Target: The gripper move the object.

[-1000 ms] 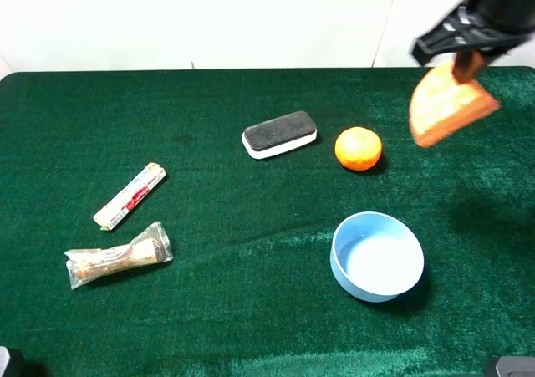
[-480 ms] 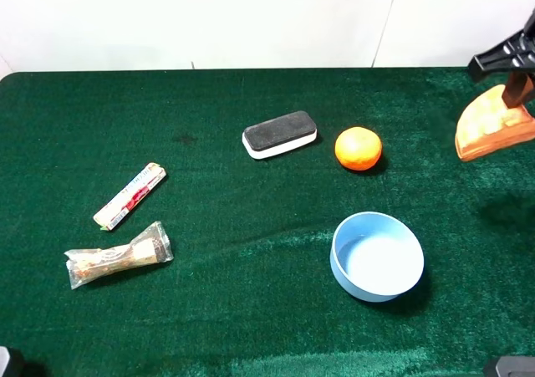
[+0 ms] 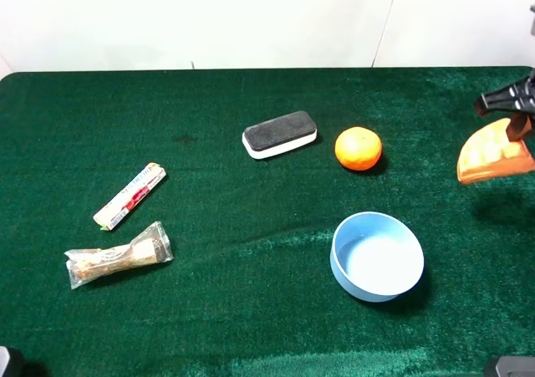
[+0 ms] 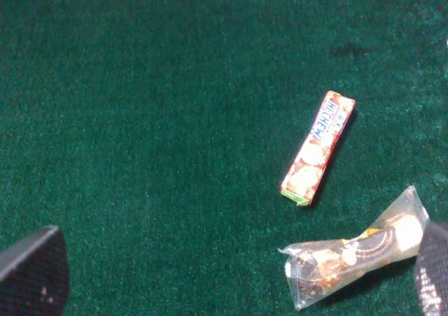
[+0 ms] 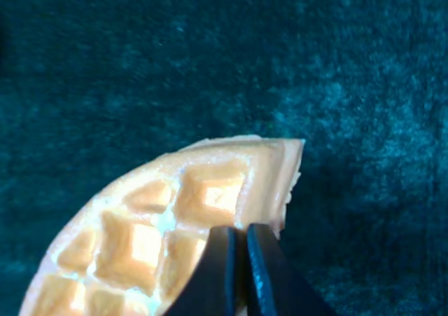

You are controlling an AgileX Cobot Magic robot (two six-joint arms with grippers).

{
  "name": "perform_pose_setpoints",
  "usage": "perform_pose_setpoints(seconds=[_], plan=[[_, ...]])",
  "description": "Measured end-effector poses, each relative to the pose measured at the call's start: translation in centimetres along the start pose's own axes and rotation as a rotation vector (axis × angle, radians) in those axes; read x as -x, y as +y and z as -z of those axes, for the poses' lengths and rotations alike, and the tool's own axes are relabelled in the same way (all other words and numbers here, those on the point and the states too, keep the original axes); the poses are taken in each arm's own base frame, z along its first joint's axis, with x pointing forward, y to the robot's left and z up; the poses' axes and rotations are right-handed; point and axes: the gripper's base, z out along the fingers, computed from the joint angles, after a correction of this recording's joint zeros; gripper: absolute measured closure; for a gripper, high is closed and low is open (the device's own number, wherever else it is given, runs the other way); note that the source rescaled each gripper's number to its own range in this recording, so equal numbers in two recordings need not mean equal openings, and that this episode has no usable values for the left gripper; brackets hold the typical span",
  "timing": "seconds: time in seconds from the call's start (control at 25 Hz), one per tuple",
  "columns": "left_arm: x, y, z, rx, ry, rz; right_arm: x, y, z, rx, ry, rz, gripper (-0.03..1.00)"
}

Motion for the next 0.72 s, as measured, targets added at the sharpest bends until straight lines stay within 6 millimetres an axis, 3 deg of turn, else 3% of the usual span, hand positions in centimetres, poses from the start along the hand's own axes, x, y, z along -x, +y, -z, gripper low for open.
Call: perform_pose_setpoints(seconds=[0.44,0.72], plan=[[0.0,0.0,0.0,0.0,0.0,0.0,-1.9,-2.1,-2.2,-0.006,-0.032,-0.115,0.97],[0.0,0.0,0.0,0.0,0.0,0.0,-3.5,-1.5,-4.0,0.03,-0.114,-0.166,0.97]])
